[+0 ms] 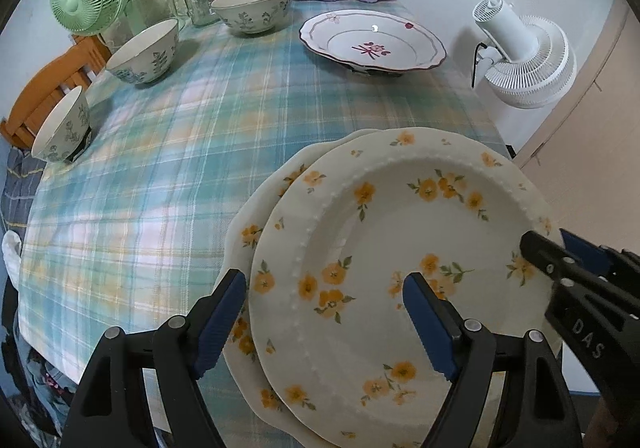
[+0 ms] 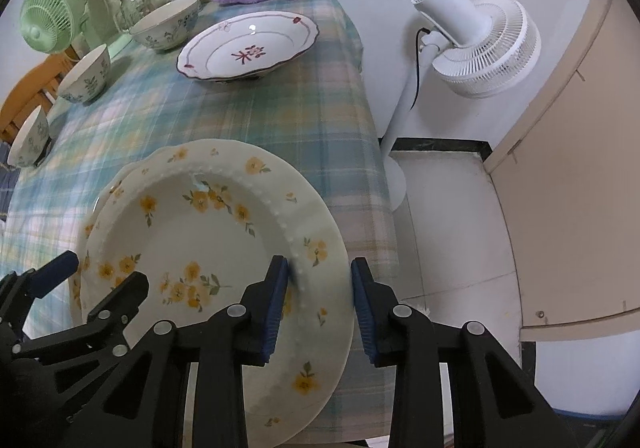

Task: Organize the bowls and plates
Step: 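Lower the deep plate onto the scalloped plate with both tools, then open both tools and lift them off the stacked plates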

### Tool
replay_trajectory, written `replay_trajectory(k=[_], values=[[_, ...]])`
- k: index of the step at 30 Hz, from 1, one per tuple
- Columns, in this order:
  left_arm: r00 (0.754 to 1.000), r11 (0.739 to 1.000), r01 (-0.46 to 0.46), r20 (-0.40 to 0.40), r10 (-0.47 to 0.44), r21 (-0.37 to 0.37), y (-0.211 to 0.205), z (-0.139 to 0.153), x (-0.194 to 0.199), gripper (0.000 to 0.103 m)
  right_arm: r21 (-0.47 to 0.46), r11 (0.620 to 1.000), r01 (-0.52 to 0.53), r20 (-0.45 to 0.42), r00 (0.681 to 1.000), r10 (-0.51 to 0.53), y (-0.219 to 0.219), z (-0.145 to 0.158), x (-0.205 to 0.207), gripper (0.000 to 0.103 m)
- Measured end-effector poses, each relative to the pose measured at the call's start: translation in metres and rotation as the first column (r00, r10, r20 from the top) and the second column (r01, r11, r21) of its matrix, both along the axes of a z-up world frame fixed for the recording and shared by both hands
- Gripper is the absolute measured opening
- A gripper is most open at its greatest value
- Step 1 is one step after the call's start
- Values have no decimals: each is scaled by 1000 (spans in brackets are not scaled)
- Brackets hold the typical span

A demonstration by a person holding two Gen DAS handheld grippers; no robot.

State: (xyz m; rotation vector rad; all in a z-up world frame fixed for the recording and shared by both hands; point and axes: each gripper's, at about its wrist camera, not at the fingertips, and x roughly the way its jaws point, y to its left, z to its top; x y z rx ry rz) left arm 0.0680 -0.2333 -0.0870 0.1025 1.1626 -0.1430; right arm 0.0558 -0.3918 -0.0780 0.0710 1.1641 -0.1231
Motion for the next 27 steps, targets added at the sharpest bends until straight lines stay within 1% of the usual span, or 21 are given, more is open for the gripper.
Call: replay_trajectory(k=[2, 3, 11, 14, 17, 21, 23, 25, 27], values=[[1000, 1000, -11, -4, 11, -5, 2, 0, 0, 83, 3, 1000, -5, -5, 1000, 5, 2, -2, 0, 36], [1000, 1000, -17, 7, 17, -16, 3, 0, -1, 83, 4, 1000, -11, -9, 1000, 12, 3, -3, 0, 36], [998, 998, -56, 9, 56, -7, 10, 0, -3, 83, 19, 998, -56, -23, 998, 56, 11, -11, 6, 37], [999, 999, -52, 2, 52, -6, 12, -1, -4, 83, 7, 998, -63, -27, 998, 63, 14, -11, 6, 38], [999, 999, -44, -3, 44, -2, 15, 1, -3, 83, 25, 998, -50, -31, 998, 50, 12, -11, 7, 38], [1000, 1000, 4, 14, -4, -2, 18, 10, -2, 83, 50, 999, -17, -38, 999, 19, 9, -7, 8, 39], [999, 999, 32, 25, -32, -9, 21, 15, -2, 84, 59, 998, 3, -26, 1000, -1, 9, 1, 6, 45], [998, 998, 57, 37, -57, -21, 26, 21, -1, 87, 64, 998, 26, -1, 1000, -26, 11, 11, 3, 66], [995, 996, 84, 52, -83, -25, 30, 28, 0, 90, 69, 996, 51, 41, 998, -53, 16, 25, 0, 68]])
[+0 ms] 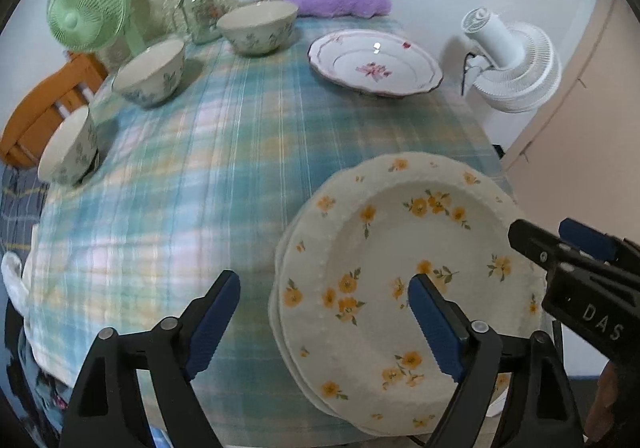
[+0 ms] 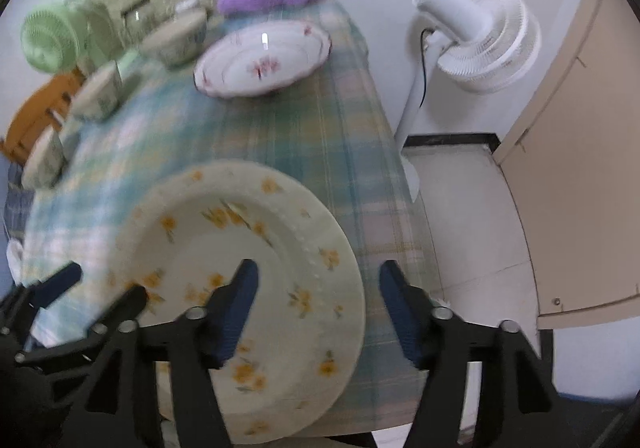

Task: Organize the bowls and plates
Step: 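Open both tools and lift them off the stacked plates, then grasp the rim of the white red-flower plate with both tools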

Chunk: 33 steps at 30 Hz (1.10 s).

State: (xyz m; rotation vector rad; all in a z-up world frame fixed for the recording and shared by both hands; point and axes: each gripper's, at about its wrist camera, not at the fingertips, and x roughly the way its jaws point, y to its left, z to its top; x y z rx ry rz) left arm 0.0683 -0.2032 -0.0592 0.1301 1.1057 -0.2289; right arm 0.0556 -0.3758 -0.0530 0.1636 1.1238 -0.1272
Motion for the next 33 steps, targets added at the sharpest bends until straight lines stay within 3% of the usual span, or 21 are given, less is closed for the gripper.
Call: replay_trajectory(k=[11, 16, 22, 33], values=[[987, 994, 80, 149, -67, -80, 26, 52, 33, 100, 15, 994, 105, 118, 987, -106, 22, 51, 8, 69], [979, 994, 72, 196, -55, -83, 24, 66, 54, 100, -30, 993, 115, 158, 981, -109, 26, 65, 26, 69], [978, 996, 47, 205, -30, -78, 18, 64, 85, 101, -16, 995, 99, 182, 979, -94, 17, 71, 55, 69], [980, 997, -47, 190, 57, -60, -14, 46, 150, 100, 23, 999, 42, 168, 985, -45, -12, 52, 137, 69]])
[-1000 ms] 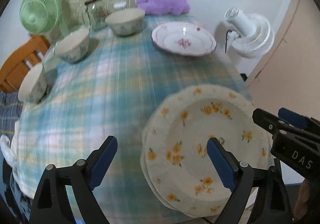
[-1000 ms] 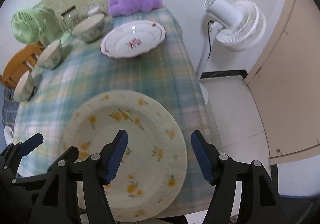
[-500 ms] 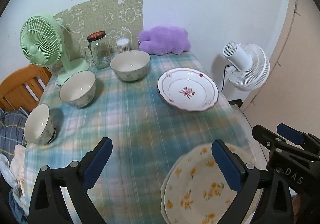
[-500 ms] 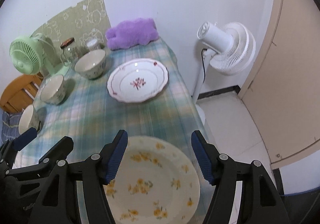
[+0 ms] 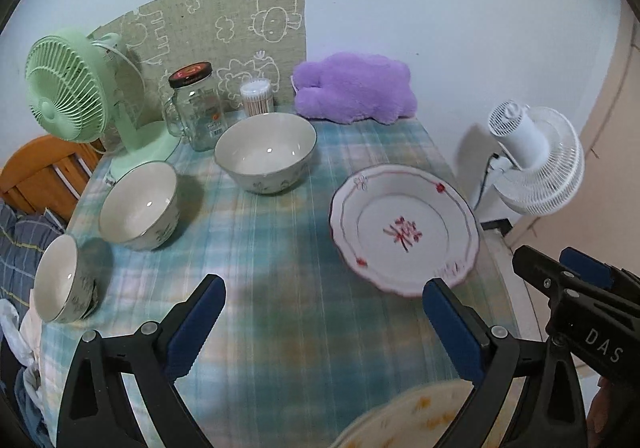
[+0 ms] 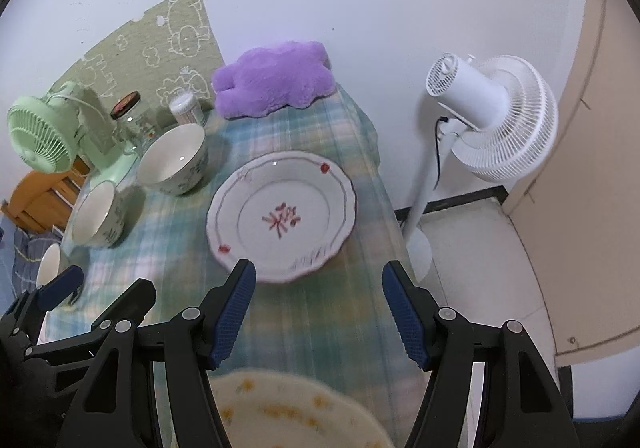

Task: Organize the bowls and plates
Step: 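Grasp the rim of the white red-flower plate with both tools, then lift the red-flower plate with both tools and carry it toward the plate stack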

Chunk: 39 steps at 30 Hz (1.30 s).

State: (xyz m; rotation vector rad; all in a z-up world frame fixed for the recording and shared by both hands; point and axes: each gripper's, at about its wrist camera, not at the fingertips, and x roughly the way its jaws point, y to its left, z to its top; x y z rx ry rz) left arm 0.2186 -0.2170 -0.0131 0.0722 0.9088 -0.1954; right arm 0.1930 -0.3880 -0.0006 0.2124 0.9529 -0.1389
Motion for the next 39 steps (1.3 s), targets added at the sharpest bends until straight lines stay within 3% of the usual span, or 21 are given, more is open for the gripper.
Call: replay_trajectory(k=[13, 19, 27, 39], values=[[997, 997, -68, -45, 69, 27, -33, -40, 70, 93, 0, 999, -39, -36, 999, 39, -29, -40, 85, 69], [994, 997, -70, -85, 73, 29, -41, -63, 94, 85, -2, 999, -40, -61, 997, 39, -37, -62, 111, 69], [990, 996, -66, -123, 73, 60, -45, -85, 111, 78, 0, 998, -59, -92, 994, 59, -37, -92, 136, 69], [987, 998, -4, -162, 13, 58, -60, -101, 114, 61, 24, 997, -77, -135, 988, 80, -31, -114, 150, 55]])
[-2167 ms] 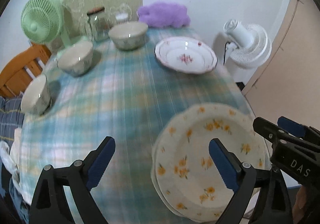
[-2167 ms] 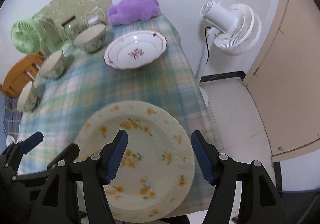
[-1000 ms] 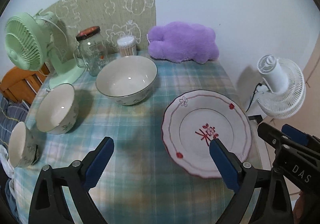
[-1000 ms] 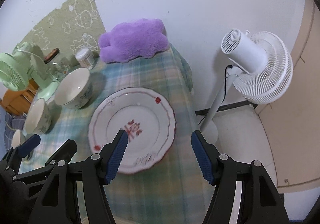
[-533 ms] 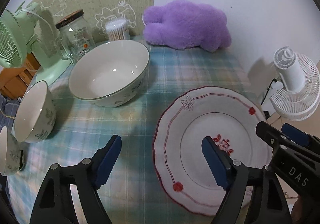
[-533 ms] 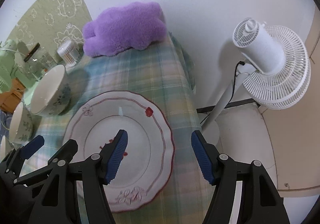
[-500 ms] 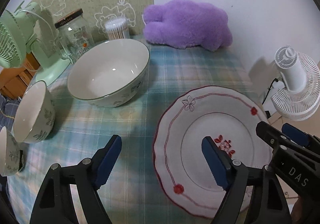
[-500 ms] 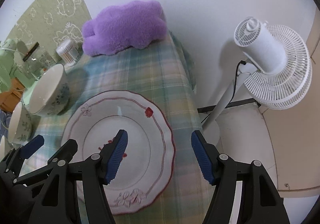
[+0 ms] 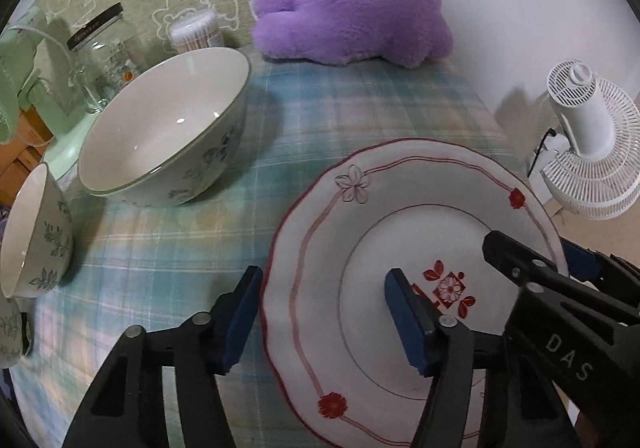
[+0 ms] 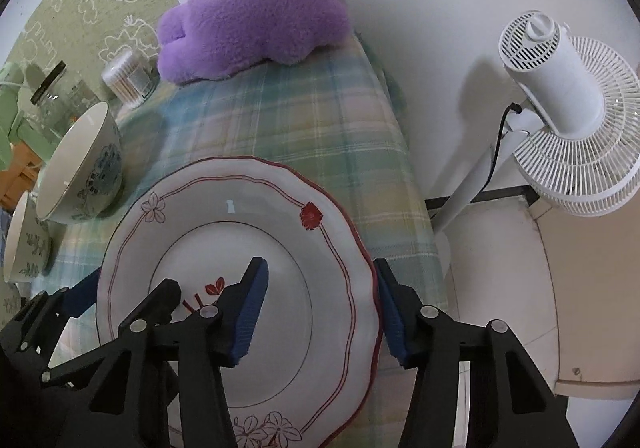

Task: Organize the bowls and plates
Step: 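Lift the red-flower plate with both tools and carry it toward the plate stack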

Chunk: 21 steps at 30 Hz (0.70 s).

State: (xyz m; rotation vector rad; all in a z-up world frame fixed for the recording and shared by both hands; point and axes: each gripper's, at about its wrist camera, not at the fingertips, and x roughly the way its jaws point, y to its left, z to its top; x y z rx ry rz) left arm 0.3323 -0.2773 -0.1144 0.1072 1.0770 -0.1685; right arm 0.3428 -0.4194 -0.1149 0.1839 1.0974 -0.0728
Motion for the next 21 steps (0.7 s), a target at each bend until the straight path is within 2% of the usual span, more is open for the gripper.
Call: replay_trajectory(k=[8, 21], values=[[1000, 1000, -4, -16, 4, 0, 7, 3, -4, 61, -16, 1000, -4, 1, 1000, 4, 3, 6, -5, 50], [996, 997, -55, -63, 58, 53, 52, 2, -53, 61, 7, 997, -79, -61, 995, 79, 51, 9, -47, 50]])
